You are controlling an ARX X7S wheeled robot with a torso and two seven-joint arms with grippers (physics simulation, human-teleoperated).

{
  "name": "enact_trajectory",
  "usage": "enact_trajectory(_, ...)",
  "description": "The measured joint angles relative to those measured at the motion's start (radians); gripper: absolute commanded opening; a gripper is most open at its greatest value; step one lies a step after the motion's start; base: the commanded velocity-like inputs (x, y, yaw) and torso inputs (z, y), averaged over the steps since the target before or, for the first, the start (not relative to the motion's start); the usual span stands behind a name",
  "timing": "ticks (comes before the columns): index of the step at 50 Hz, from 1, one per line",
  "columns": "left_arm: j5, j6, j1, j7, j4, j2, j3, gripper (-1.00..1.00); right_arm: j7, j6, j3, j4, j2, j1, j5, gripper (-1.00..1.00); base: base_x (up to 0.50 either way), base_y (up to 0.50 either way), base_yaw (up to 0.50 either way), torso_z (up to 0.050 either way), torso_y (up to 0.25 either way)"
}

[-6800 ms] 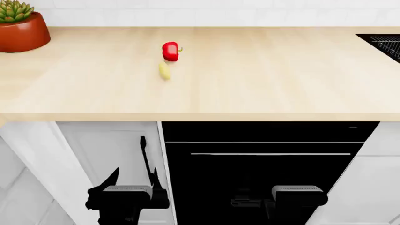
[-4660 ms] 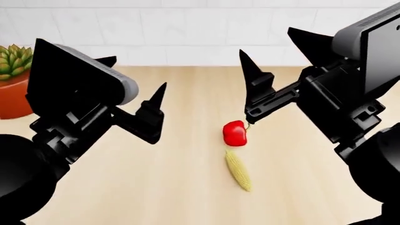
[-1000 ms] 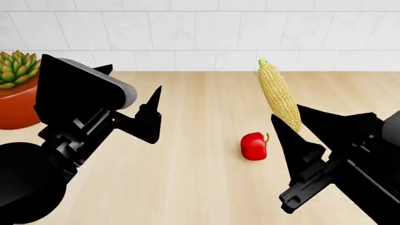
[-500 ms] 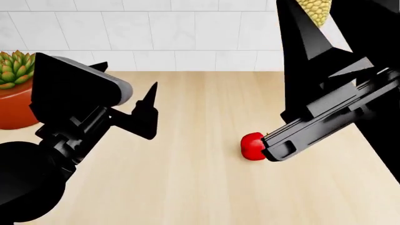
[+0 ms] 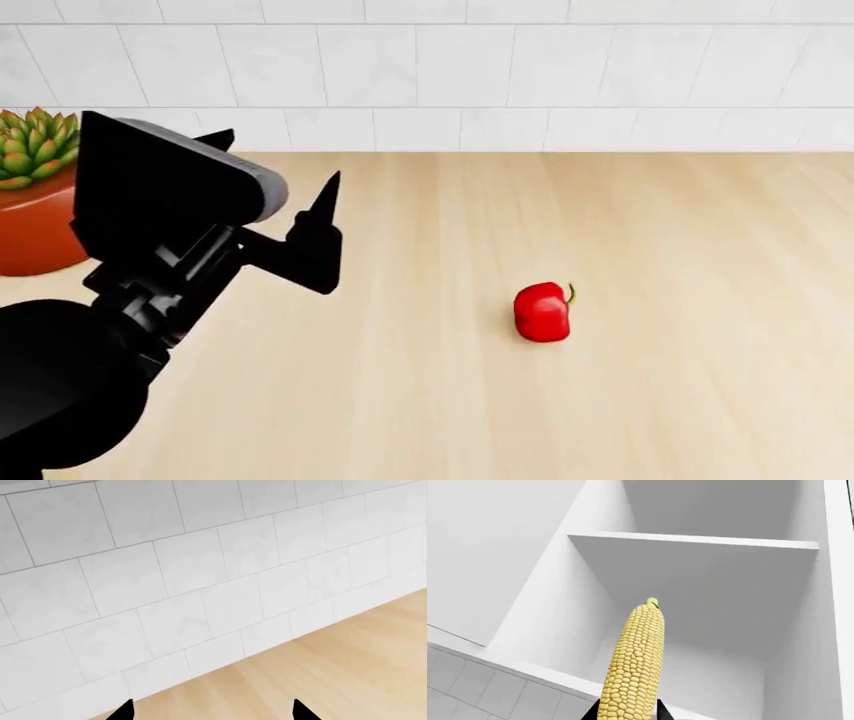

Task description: Pick the corn, bell pepper from the counter and place them in the cabinet. Then close the cabinet.

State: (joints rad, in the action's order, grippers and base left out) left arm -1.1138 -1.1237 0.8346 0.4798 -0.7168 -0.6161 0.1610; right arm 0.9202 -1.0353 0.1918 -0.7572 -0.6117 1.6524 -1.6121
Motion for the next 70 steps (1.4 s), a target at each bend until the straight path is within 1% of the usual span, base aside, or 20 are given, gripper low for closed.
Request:
enact_trajectory(9,0.011,0.011,0.000,-0.006,0.005,0.001,0.010,1.00,-0.065,-0.009,0.056,0.123,0.046,0.085,0.122,-1.00,0.00,0.00,0.00,0.000,0.000)
enact_trajectory(22,0.020,0.021,0.005,-0.011,0.013,0.003,0.021,1.00,-0.179,0.004,0.156,0.290,0.099,0.152,0.308,-1.00,0.00,0.00,0.00,0.000,0.000)
enact_trajectory(33,0.015,0.024,0.013,-0.009,0.013,0.003,0.025,1.00,-0.212,0.021,0.180,0.317,0.115,0.159,0.352,-1.00,0.00,0.00,0.00,0.000,0.000)
enact_trajectory(39,0.016,0.027,0.017,-0.011,0.013,0.005,0.032,1.00,-0.255,0.041,0.209,0.372,0.129,0.182,0.407,-1.00,0.00,0.00,0.00,0.000,0.000)
enact_trajectory(52,0.026,0.037,0.022,-0.016,0.017,0.011,0.048,1.00,-0.365,0.101,0.284,0.566,0.165,0.253,0.553,-1.00,0.00,0.00,0.00,0.000,0.000)
enact_trajectory(70,0.058,0.062,0.013,-0.033,0.031,0.014,0.077,1.00,-0.495,0.140,0.345,0.916,0.242,0.380,0.660,-1.00,0.00,0.00,0.00,0.000,0.000)
